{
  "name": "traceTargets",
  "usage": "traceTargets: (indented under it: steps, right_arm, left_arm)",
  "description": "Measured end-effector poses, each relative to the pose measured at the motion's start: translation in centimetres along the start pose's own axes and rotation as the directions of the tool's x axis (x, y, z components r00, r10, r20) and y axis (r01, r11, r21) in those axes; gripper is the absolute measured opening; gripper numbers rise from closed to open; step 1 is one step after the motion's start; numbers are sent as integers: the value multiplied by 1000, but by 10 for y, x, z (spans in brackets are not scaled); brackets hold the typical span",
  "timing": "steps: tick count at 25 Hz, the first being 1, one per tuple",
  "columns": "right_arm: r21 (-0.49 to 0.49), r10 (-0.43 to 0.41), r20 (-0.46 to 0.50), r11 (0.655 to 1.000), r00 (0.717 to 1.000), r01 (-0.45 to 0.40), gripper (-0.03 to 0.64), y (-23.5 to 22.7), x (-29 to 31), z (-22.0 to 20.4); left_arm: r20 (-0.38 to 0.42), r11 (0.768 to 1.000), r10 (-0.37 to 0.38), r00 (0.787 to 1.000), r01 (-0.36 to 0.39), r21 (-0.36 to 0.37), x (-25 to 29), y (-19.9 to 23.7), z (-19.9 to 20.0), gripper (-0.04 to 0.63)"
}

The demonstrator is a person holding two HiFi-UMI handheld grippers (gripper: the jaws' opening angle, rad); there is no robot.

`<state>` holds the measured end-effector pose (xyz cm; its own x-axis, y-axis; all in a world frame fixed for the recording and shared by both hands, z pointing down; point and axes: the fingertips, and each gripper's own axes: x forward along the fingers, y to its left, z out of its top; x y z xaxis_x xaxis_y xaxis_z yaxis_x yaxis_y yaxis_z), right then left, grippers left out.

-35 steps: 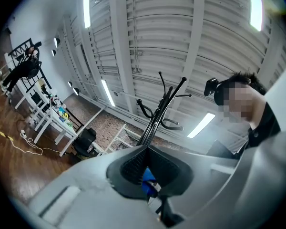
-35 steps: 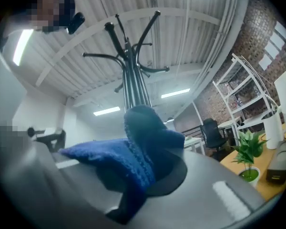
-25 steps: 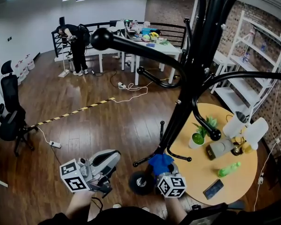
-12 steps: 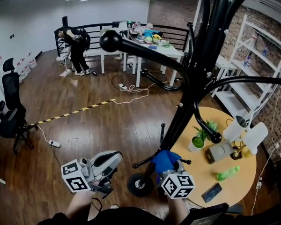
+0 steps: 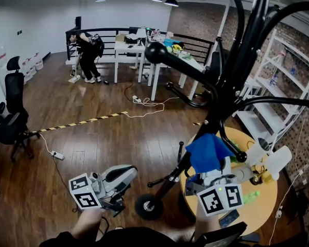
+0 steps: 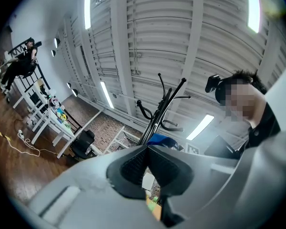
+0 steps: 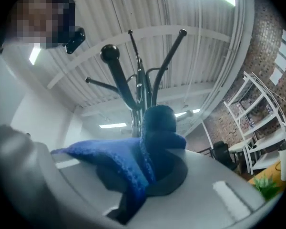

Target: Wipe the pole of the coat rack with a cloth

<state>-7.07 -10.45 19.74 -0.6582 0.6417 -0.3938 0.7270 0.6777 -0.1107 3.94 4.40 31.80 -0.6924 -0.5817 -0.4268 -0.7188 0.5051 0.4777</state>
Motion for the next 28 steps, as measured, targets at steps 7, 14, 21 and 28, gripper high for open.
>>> traceTargets:
  steps: [7, 14, 21, 28]
  right_arm:
    - [-46, 30, 78, 999, 997, -26, 25, 7, 15, 41]
    - [-24, 15, 60, 1000, 998, -13, 25, 4, -1, 11]
    - [15, -37, -34, 999, 999, 38, 25, -6, -26, -55]
    - [37, -58, -174, 997, 983, 66, 25, -17, -59, -134]
  left_arm:
    - [21, 1000, -7, 1000, 7, 6, -2, 0, 4, 3]
    - [16, 1000, -6, 1000, 7, -10, -3, 2, -1, 2]
    - [0, 999, -26, 1000, 26, -32, 6, -3, -5, 2]
    - [-29, 999, -22, 999, 21, -47, 7, -6, -16, 2]
